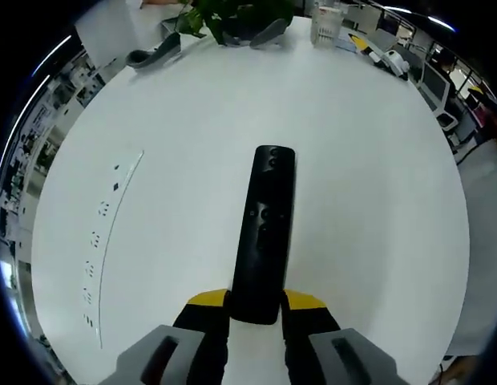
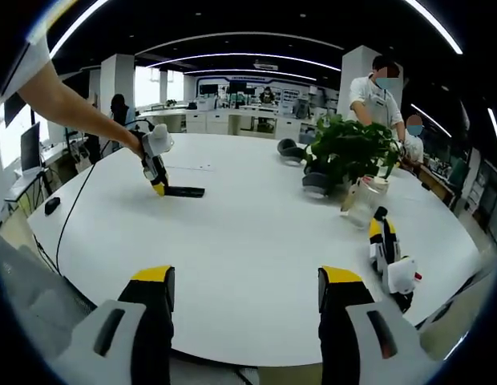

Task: Press the specified remote control buttons in sequence, fully releasing each button before pressing the next.

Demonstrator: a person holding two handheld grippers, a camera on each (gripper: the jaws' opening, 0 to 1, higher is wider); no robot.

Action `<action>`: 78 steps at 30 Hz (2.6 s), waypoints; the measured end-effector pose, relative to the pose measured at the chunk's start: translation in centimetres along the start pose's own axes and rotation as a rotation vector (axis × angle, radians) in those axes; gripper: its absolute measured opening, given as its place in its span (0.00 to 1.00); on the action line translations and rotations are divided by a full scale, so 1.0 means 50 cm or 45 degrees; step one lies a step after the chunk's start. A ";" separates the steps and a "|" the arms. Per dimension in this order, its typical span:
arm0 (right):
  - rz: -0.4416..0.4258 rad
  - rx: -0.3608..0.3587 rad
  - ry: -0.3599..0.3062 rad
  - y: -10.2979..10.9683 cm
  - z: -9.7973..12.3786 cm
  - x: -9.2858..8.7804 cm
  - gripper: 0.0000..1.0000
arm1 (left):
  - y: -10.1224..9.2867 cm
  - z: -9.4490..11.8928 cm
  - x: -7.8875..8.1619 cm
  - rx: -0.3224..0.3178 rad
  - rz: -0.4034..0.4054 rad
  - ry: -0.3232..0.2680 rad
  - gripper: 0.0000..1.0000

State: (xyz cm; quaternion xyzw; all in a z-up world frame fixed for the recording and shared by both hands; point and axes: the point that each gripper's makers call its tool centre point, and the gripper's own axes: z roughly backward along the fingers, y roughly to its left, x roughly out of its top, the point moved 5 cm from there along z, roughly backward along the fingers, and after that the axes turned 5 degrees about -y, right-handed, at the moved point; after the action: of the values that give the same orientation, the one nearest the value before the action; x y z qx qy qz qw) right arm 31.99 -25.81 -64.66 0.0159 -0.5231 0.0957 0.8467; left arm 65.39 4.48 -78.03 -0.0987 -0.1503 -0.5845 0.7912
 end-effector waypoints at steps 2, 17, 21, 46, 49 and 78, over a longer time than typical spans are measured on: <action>0.000 0.000 0.003 0.000 0.000 -0.001 0.76 | -0.005 -0.002 -0.001 -0.015 0.034 0.016 0.25; -0.001 0.009 -0.015 0.001 0.002 0.003 0.75 | -0.032 0.002 -0.002 0.060 -0.012 -0.038 0.23; 0.000 0.013 -0.023 0.002 0.003 0.004 0.75 | -0.046 0.002 0.000 0.067 -0.040 -0.041 0.23; -0.001 0.018 -0.049 0.005 0.006 0.009 0.75 | -0.106 0.003 -0.004 0.068 0.046 -0.049 0.23; -0.005 0.019 -0.047 0.005 0.006 0.009 0.75 | -0.116 0.004 -0.004 0.067 0.043 -0.039 0.23; -0.013 0.020 -0.099 0.004 0.014 0.017 0.74 | -0.234 0.010 -0.015 0.010 0.003 0.050 0.23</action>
State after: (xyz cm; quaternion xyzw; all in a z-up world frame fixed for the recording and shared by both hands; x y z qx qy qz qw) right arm 31.72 -25.59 -63.62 0.0291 -0.5547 0.0947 0.8261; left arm 53.94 1.82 -78.04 -0.0841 -0.1369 -0.5847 0.7952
